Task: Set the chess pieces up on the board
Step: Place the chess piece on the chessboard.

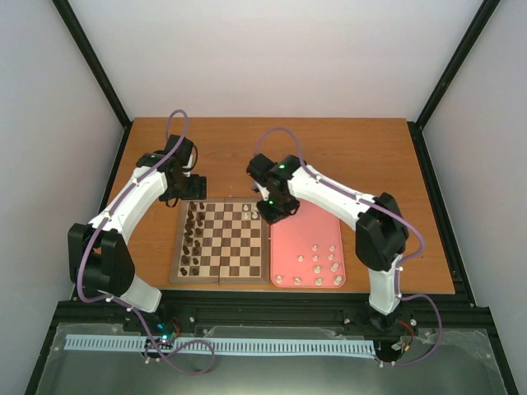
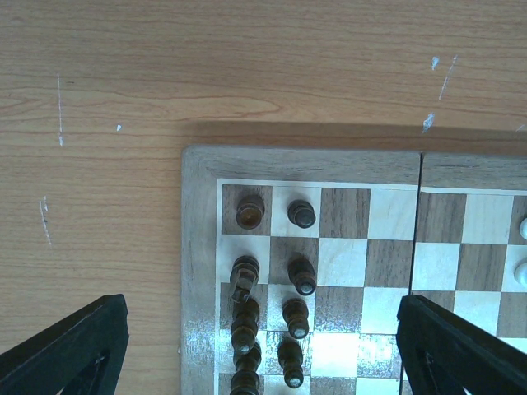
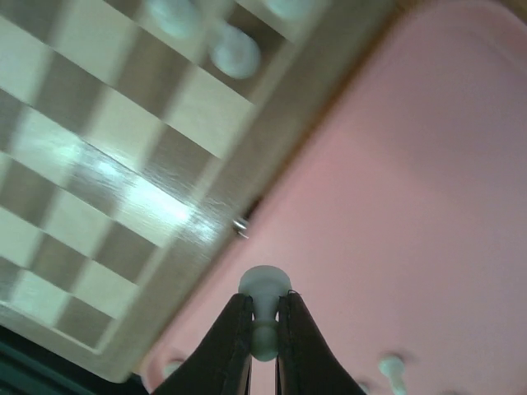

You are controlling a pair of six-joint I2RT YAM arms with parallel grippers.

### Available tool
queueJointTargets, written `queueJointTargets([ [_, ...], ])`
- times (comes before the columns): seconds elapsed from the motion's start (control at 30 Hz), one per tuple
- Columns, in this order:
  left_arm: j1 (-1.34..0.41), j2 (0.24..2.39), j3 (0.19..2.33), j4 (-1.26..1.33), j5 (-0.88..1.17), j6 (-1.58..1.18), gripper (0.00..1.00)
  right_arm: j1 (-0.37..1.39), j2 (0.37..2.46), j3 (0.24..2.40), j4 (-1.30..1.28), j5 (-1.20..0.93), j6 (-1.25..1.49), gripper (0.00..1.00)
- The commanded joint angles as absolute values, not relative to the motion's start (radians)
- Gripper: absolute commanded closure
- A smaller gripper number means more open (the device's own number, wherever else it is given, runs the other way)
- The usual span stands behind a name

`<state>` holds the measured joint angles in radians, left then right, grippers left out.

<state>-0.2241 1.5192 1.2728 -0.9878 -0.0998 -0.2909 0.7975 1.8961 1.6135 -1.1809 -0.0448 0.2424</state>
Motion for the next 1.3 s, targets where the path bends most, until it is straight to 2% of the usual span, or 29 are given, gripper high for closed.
queueJointTargets([
  [0.0,-0.217,1.509,1.308,-0.982,-0.092,-0.281,0.0,0.86,2.026,1.791,-1.236,-0.099,0.203,0.97],
  [0.23,-0.217,1.496,1.299,-0.982,-0.103,-0.279,0.0,0.878,2.161,1.969,-1.274,-0.158,0.185,0.97],
  [1.27,-0.218,1.499,1.296,-0.978,-0.119,-0.278,0.0,0.885,2.362,2.138,-1.271,-0.151,0.178,0.95],
])
